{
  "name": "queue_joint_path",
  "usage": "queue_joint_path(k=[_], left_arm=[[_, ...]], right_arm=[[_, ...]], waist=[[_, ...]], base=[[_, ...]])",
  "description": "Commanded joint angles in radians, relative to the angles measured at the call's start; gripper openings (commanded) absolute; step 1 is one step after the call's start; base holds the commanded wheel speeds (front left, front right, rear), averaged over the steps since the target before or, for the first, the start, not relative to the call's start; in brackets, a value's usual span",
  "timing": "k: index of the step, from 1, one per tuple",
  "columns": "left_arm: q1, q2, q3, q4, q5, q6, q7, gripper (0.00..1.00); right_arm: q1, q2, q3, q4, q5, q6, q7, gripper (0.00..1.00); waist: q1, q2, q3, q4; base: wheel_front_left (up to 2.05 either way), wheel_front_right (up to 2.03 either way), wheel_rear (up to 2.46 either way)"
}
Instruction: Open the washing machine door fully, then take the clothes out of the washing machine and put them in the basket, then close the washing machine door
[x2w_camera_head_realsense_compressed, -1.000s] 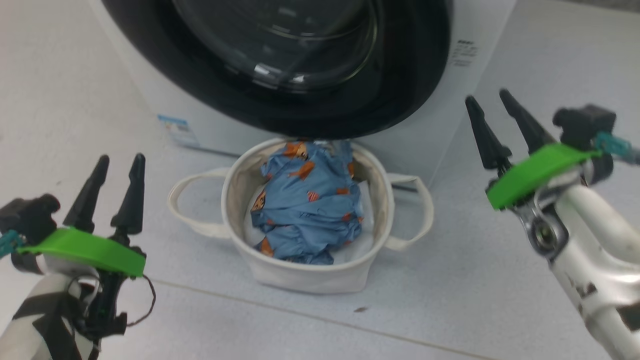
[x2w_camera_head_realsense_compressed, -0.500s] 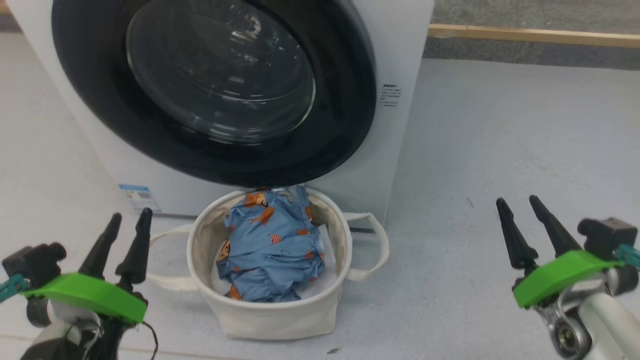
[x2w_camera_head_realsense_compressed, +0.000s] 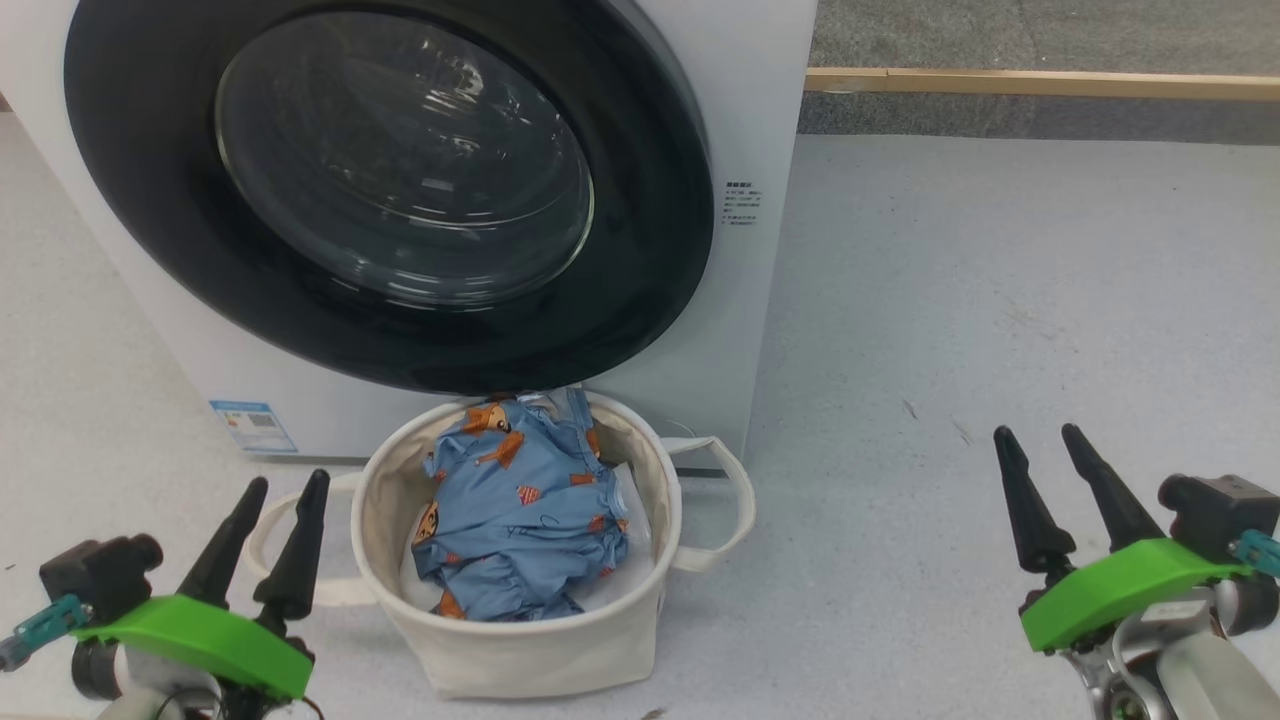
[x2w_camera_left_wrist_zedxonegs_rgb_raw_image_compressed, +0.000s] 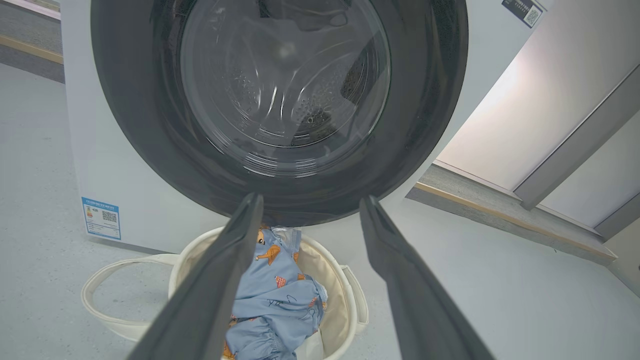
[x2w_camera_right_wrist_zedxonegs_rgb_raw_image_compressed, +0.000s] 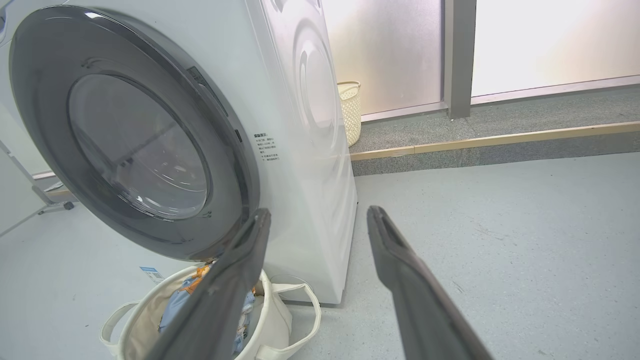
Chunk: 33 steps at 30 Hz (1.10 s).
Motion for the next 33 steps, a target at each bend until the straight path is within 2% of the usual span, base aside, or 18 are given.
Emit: queue_joint_path(k=[1, 31, 32, 33], left_arm=[[-0.046, 0.03, 0.038, -0.013, 0.012, -0.005, -0.016, 1.0], [-0.068, 0.046, 0.018, 0.0, -0.008, -0.005, -0.007, 1.0], [-0.003, 0.001, -0.024, 0.023, -0.004, 0.0, -0.007, 0.0], [0.002, -0.006, -0.027, 0.035, -0.004, 0.001, -0.007, 0.0]], right_arm=[[-0.002, -0.001, -0.002, -0.049, -0.015, 0.0, 0.011, 1.0], [0.026, 0.042, -0.048, -0.115, -0.061, 0.0, 0.064, 1.0], [0.033, 0.048, -0.056, -0.075, -0.051, 0.0, 0.061, 0.0], [0.034, 0.051, -0.053, -0.059, -0.051, 0.0, 0.061, 0.0]], waist=[[0.0001, 0.0, 0.0, 0.001], [0.0001, 0.0, 0.008, 0.006], [0.0001, 0.0, 0.008, 0.006], [0.0001, 0.0, 0.008, 0.006]], base=[[0.0, 0.0, 0.0], [0.0, 0.0, 0.0], [0.0, 0.0, 0.0], [0.0, 0.0, 0.0]])
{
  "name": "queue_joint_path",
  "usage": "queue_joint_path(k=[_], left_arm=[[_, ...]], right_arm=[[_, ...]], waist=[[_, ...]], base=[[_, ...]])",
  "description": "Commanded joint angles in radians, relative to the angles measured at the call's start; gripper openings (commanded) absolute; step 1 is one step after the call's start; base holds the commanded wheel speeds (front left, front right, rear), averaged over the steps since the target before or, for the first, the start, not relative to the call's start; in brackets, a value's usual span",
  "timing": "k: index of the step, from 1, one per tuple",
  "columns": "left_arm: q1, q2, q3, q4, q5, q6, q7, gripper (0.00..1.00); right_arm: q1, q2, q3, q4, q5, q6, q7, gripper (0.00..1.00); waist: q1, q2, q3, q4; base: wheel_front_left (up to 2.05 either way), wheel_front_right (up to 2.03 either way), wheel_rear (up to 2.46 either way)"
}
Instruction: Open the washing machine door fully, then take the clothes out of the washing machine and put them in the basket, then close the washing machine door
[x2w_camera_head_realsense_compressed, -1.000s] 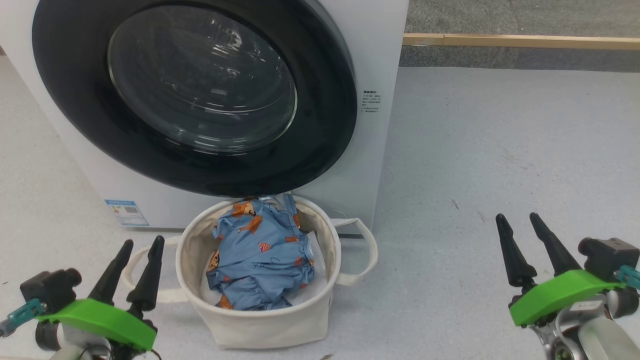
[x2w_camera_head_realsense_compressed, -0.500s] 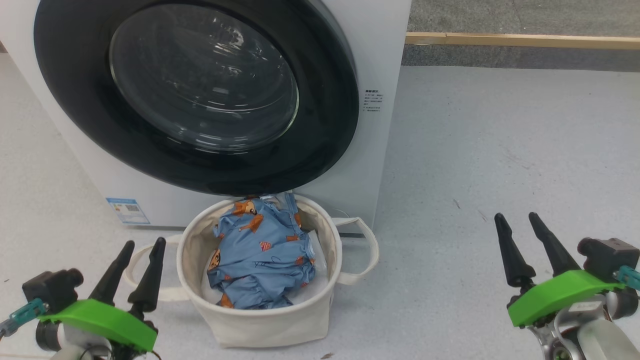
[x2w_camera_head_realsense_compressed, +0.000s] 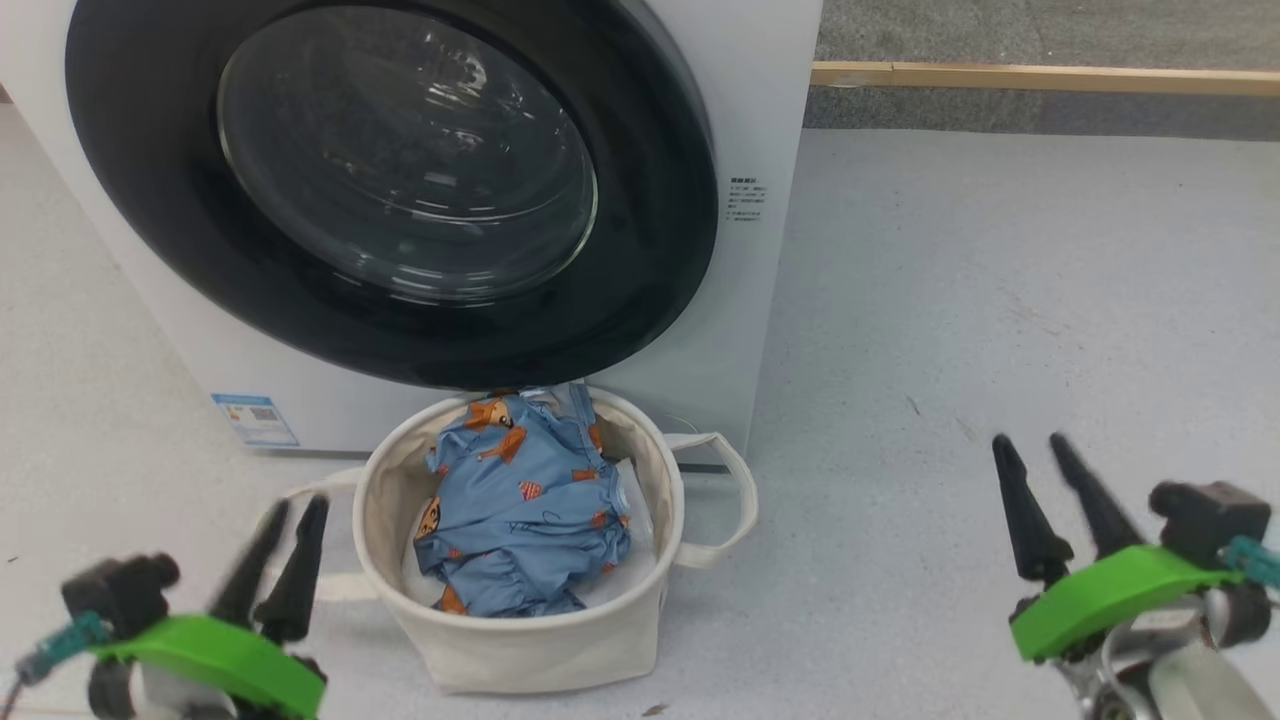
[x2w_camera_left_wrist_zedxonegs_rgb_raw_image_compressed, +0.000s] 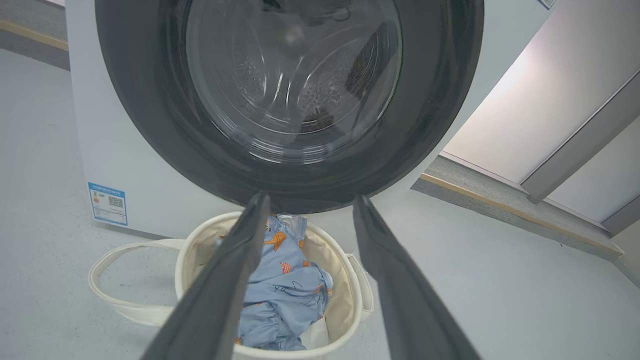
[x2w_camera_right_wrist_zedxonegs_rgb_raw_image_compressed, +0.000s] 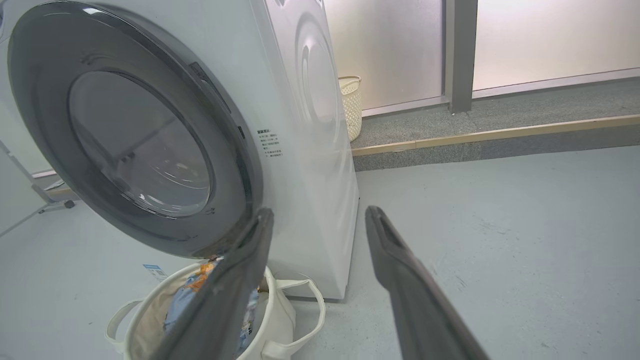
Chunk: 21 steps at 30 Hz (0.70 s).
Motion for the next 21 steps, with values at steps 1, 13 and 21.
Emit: queue_joint_path(k=[1, 13, 21], left_arm=[[0.008, -0.008, -0.003, 0.008, -0.001, 0.0, 0.0, 0.0], [0.039, -0.051, 0.03, 0.006, -0.065, -0.001, 0.025, 0.0], [0.045, -0.07, 0.057, -0.004, -0.106, -0.001, 0.041, 0.0]], right_arm=[[0.004, 0.003, 0.002, 0.011, 0.002, 0.0, 0.0, 0.0], [0.019, 0.027, -0.017, 0.032, 0.098, 0.0, 0.018, 0.0], [0.018, 0.038, -0.032, 0.033, 0.16, 0.0, 0.029, 0.0]], waist=[[0.0, 0.0, 0.0, 0.0], [0.0002, 0.0, 0.0, -0.001], [0.0001, 0.0, 0.001, -0.002]], base=[[0.0, 0.0, 0.0], [0.0, 0.0, 0.0], [0.0, 0.0, 0.0]])
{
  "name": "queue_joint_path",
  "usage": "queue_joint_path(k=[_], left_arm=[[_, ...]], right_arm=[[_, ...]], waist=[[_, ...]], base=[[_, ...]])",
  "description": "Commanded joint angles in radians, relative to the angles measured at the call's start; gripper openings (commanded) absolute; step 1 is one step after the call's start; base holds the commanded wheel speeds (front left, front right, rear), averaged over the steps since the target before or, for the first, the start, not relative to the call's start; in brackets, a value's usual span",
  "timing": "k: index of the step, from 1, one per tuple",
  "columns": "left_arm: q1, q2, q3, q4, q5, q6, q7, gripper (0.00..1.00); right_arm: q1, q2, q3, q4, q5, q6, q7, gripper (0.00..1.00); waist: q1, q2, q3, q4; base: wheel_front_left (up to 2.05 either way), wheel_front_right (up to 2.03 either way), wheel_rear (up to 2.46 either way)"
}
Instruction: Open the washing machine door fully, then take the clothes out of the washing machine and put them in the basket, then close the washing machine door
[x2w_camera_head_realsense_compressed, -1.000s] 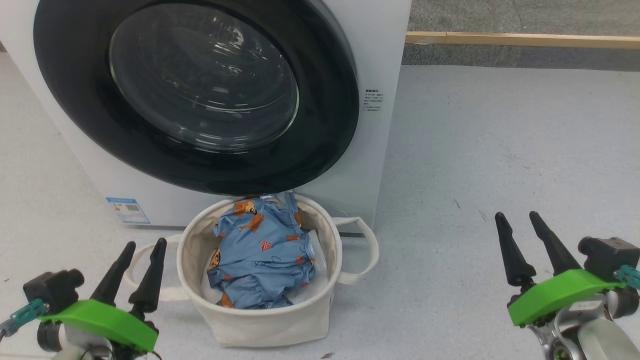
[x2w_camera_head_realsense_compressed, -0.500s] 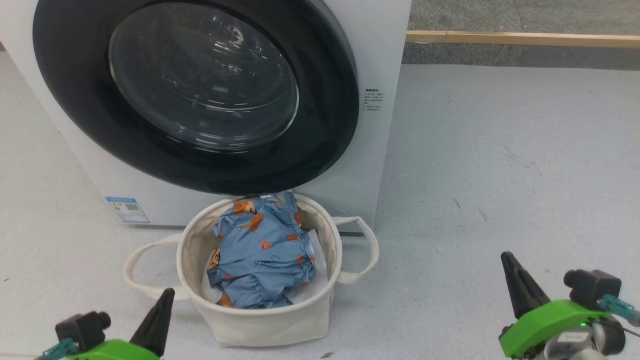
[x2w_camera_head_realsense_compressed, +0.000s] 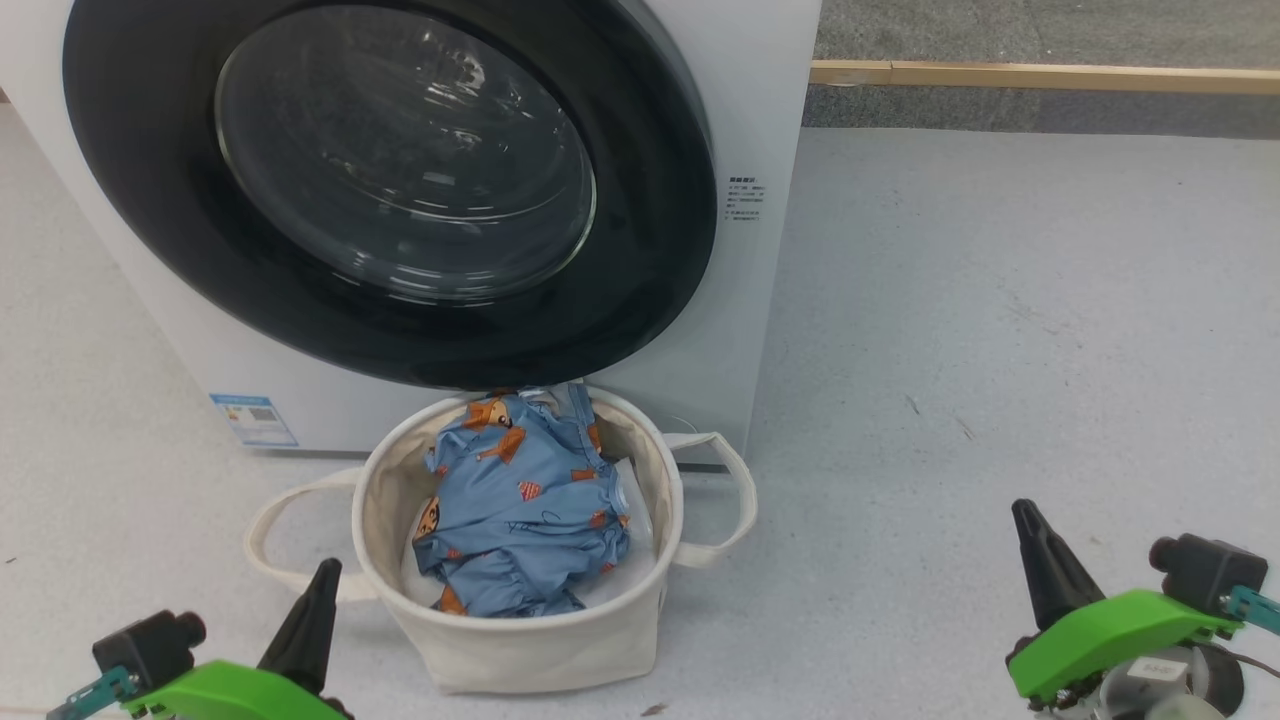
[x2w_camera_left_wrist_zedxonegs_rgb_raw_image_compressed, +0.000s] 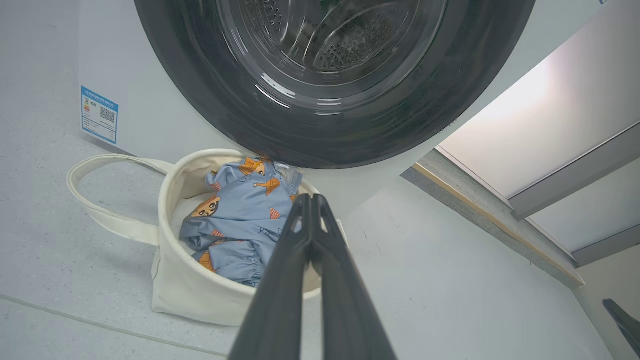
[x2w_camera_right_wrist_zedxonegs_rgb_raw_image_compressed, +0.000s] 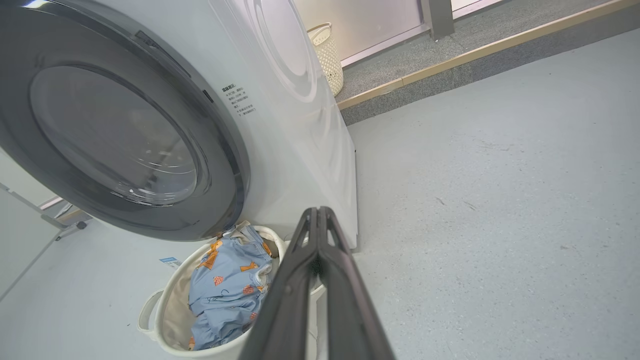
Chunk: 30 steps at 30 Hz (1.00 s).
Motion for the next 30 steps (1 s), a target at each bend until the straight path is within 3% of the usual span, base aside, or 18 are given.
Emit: queue_joint_path(k=[1, 30], left_arm=[[-0.04, 0.013, 0.03, -0.032, -0.012, -0.001, 0.005, 0.0], [-0.01, -0.07, 0.145, -0.074, -0.176, -0.003, 0.076, 0.0]], right_arm=[[-0.043, -0.006, -0.015, -0.03, 0.018, 0.0, 0.003, 0.0], [-0.042, 0.039, -0.077, -0.024, 0.274, 0.0, 0.05, 0.0]], waist=[[-0.0001, 0.0, 0.0, 0.0], [-0.0001, 0.0, 0.001, -0.004]], base=[[0.0, 0.0, 0.0], [0.0, 0.0, 0.0]])
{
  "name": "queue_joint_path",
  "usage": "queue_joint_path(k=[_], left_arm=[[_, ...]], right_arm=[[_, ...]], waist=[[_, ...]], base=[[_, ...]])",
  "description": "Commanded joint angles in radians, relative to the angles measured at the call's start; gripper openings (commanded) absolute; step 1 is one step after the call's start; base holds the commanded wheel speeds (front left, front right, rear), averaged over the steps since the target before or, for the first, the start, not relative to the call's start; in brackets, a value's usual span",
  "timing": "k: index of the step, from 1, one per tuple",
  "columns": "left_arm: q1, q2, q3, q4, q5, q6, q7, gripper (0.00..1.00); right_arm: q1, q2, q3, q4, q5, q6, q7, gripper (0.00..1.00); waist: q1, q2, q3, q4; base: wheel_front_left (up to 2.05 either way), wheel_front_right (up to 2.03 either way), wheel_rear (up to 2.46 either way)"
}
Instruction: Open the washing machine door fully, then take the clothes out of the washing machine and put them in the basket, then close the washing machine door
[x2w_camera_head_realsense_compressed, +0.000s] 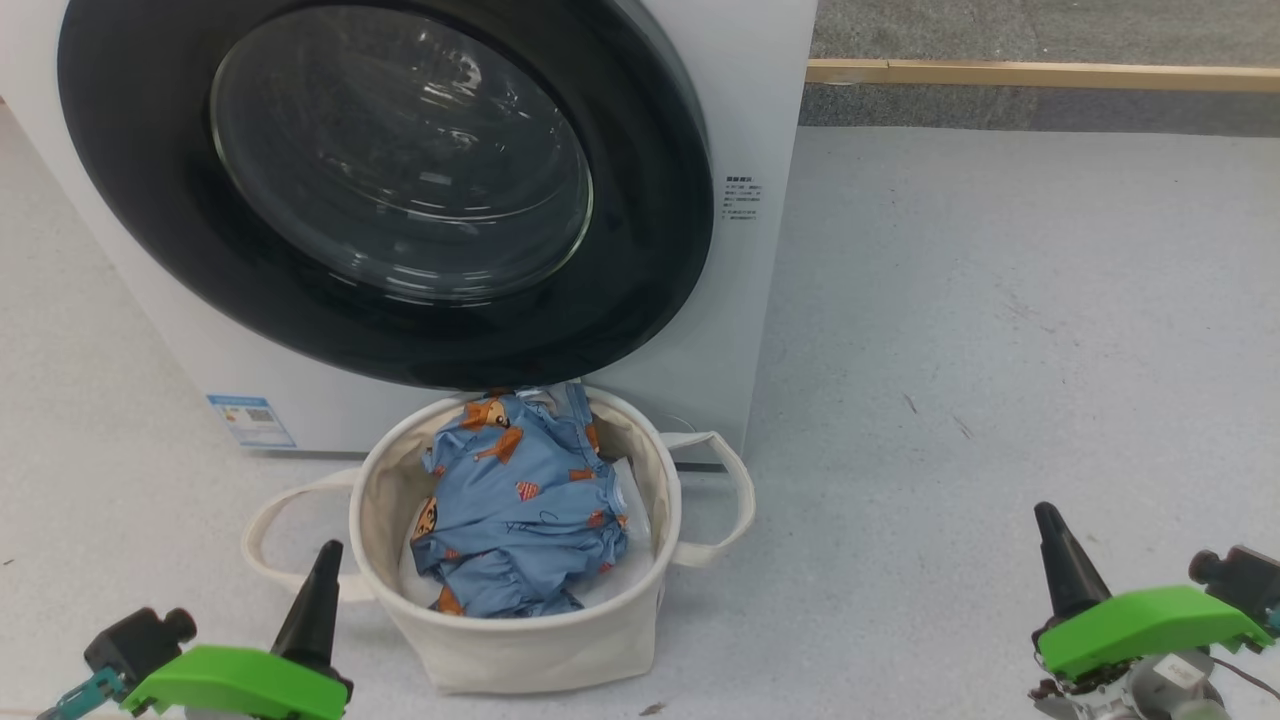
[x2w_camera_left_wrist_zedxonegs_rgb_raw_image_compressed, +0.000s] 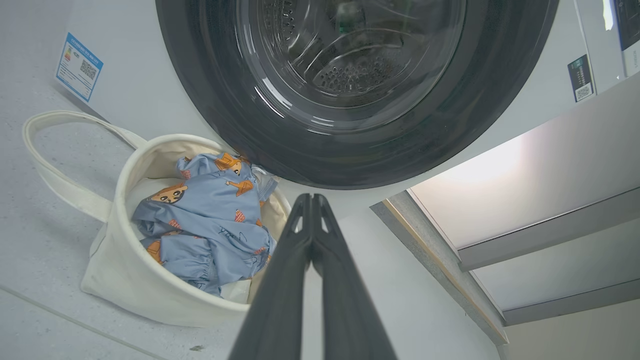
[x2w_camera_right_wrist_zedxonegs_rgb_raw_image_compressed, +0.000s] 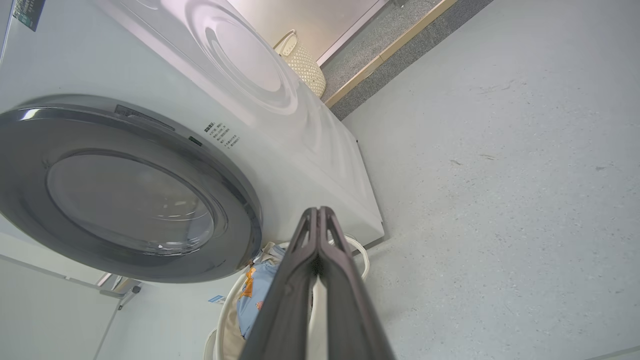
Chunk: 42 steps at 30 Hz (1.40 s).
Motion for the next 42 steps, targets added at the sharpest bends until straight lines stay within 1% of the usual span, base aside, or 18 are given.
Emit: queue_joint_path(k=[1, 42], left_arm=[[-0.022, 0.007, 0.041, -0.037, -0.019, -0.003, 0.009, 0.0], [0.021, -0.117, 0.213, -0.097, -0.244, -0.005, 0.117, 0.0]], right_arm=[[-0.042, -0.004, -0.008, -0.03, 0.027, 0.0, 0.008, 0.0], [-0.04, 0.06, -0.096, -0.023, 0.389, 0.0, 0.074, 0.0]], waist=[[-0.0001, 0.0, 0.0, 0.0], [0.0, 0.0, 0.002, -0.006]], base=[[0.0, 0.0, 0.0], [0.0, 0.0, 0.0]])
